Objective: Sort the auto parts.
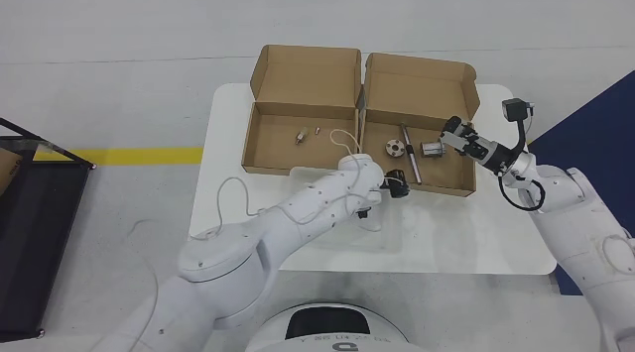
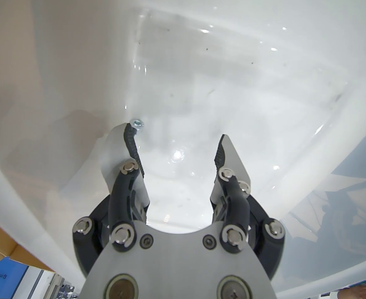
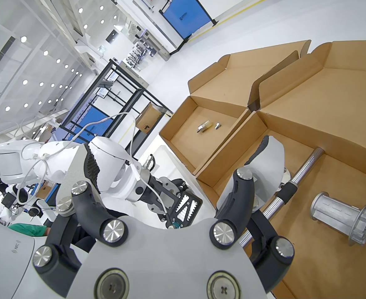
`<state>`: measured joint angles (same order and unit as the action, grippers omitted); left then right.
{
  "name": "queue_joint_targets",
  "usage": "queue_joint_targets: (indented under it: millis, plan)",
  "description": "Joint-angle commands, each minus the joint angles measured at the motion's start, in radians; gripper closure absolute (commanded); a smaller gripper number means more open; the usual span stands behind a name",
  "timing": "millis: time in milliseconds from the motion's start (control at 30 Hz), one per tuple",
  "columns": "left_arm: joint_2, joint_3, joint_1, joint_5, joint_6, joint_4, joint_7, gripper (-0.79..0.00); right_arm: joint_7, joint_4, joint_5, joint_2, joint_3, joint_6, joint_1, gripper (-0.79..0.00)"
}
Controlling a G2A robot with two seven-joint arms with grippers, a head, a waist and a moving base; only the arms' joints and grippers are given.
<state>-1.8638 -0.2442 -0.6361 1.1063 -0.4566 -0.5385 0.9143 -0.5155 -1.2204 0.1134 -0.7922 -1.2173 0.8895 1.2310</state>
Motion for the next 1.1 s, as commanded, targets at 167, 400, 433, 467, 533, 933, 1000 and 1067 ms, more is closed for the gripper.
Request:
queue_joint_targets:
  millis: [167,400,433,467,533,933,1000,1067]
  plan:
    - [-0.021,-0.003,0.005,0.008,-0.013,0.046,-0.008,-0.453,0.0,0.0,0.0,0.0,0.0,0.0,0.0,-0.785]
    - [-0.034,-0.006,0.007,0.025,-0.016,0.063,-0.029,-0.363,0.0,0.0,0.0,0.0,0.0,0.0,0.0,-0.785]
    - [-0.035,-0.006,0.007,0.03,-0.015,0.065,-0.033,-0.36,0.0,0.0,0.0,0.0,0.0,0.0,0.0,-0.785]
    - [-0.036,-0.007,0.007,0.033,-0.013,0.066,-0.037,-0.357,0.0,0.0,0.0,0.0,0.0,0.0,0.0,-0.785]
    - [-0.038,-0.008,0.005,0.04,-0.012,0.068,-0.045,-0.345,0.0,0.0,0.0,0.0,0.0,0.0,0.0,-0.785]
    - [-0.028,-0.007,-0.015,0.119,0.029,0.034,-0.124,-0.785,0.0,0.0,0.0,0.0,0.0,0.0,0.0,-0.785]
    - [-0.026,-0.01,-0.016,0.118,0.026,0.031,-0.126,-0.785,0.0,0.0,0.0,0.0,0.0,0.0,0.0,-0.785]
    - [-0.026,-0.01,-0.016,0.118,0.026,0.031,-0.126,-0.785,0.0,0.0,0.0,0.0,0.0,0.0,0.0,-0.785]
